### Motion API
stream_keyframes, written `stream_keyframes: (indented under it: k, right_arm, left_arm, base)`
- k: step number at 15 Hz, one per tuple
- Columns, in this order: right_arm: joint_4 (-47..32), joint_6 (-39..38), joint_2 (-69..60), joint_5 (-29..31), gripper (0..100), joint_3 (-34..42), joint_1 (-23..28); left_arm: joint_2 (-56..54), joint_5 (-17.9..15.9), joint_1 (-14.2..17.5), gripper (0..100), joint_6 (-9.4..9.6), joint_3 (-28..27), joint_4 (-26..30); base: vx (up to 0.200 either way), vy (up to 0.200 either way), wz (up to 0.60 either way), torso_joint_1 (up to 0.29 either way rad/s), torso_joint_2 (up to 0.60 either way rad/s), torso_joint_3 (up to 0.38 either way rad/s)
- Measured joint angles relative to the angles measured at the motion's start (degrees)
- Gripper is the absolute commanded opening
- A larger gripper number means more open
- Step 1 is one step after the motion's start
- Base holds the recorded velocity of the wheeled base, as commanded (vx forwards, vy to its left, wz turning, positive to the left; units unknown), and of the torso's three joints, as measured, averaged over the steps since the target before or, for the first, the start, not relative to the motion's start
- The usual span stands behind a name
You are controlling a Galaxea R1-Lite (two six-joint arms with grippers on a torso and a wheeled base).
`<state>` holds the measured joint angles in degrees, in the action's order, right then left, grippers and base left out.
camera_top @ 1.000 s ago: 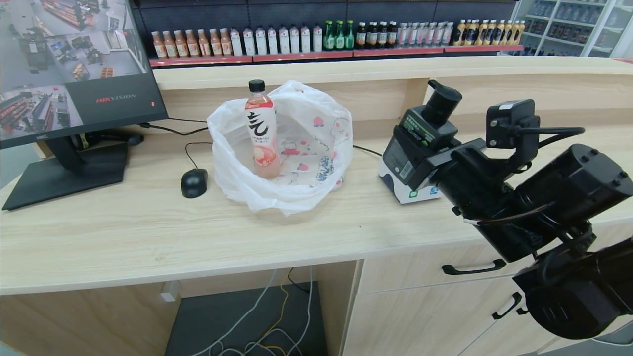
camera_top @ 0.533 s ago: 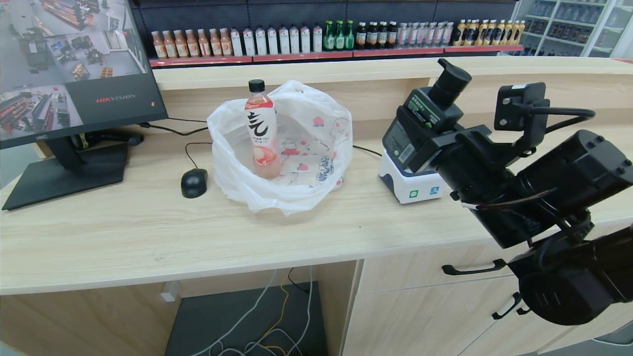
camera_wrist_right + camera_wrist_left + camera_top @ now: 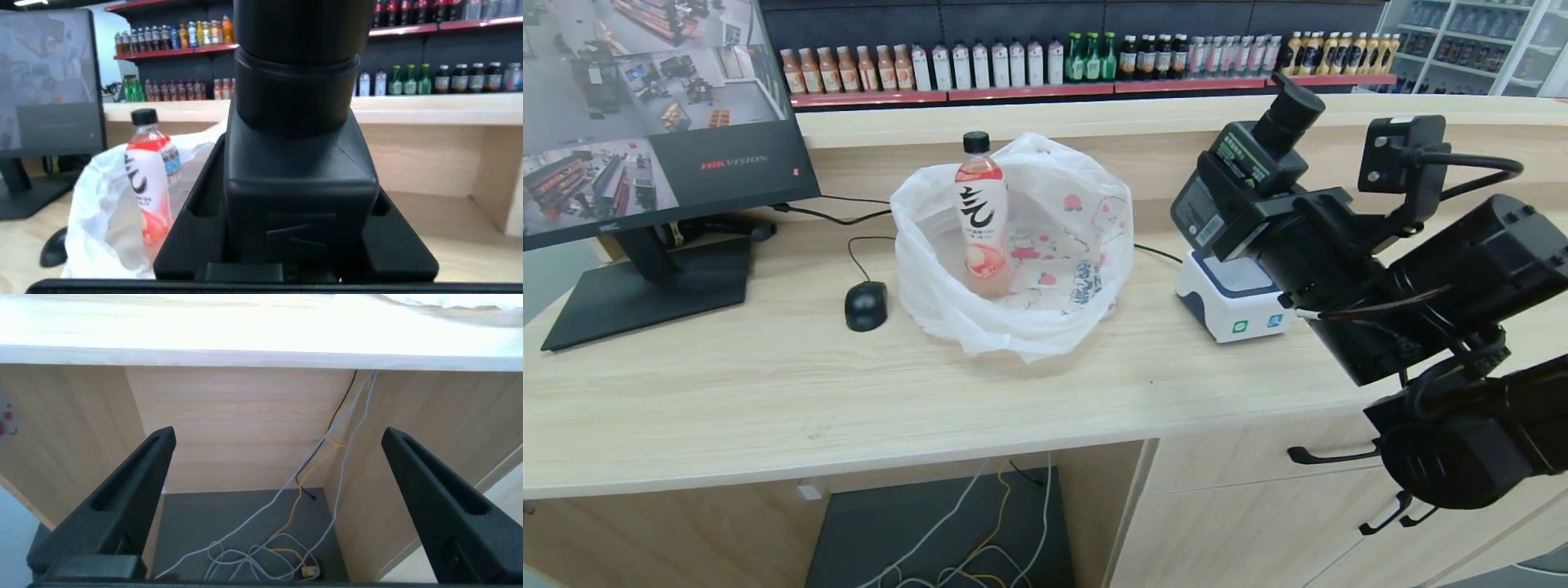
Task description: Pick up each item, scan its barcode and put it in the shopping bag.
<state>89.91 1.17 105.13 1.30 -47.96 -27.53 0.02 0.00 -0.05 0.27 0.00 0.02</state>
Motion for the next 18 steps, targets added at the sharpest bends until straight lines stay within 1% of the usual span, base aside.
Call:
stream_keyframes:
  k: [2, 4, 9, 10, 14, 18]
  right_arm:
    - [0.06, -0.68, -0.2, 0.11, 0, -0.57, 1.95]
    - [-0.02, -0.71, -0.54, 0.02, 0, -0.63, 2.21]
    - [0.01, -0.24, 0.27, 0.04, 0, -2.12, 2.3]
    - [0.04, 0.99, 0.51, 0.15, 0, -2.82, 2.39]
    - [0.04, 2.3, 1.78, -1.51, 0, -3.8, 2.12]
    - [-5.24, 2.3, 4.68, -1.66, 0, -8.3, 1.43]
  left_arm:
    - [0.0, 0.0, 0.05, 100, 0.0, 0.0, 0.0]
    - [0.0, 0.0, 0.02, 100, 0.0, 0.0, 0.0]
    - [0.0, 0.0, 0.05, 100, 0.0, 0.0, -0.02]
    - [0.0, -0.02, 0.05, 100, -0.02, 0.0, -0.02]
    - [0.0, 0.0, 0.0, 100, 0.0, 0.0, -0.02]
    - [0.0, 0.0, 0.02, 100, -0.02, 0.0, -0.02]
  base:
    - [0.0, 0.2, 0.0, -0.007, 0.0, 0.002]
    - [0.0, 0.2, 0.0, 0.002, 0.0, -0.002]
    - [0.0, 0.0, 0.0, 0.0, 0.0, 0.0]
    - [0.0, 0.0, 0.0, 0.0, 0.0, 0.0]
    - [0.0, 0.0, 0.0, 0.0, 0.0, 0.0]
    - [0.0, 0.0, 0.0, 0.0, 0.0, 0.0]
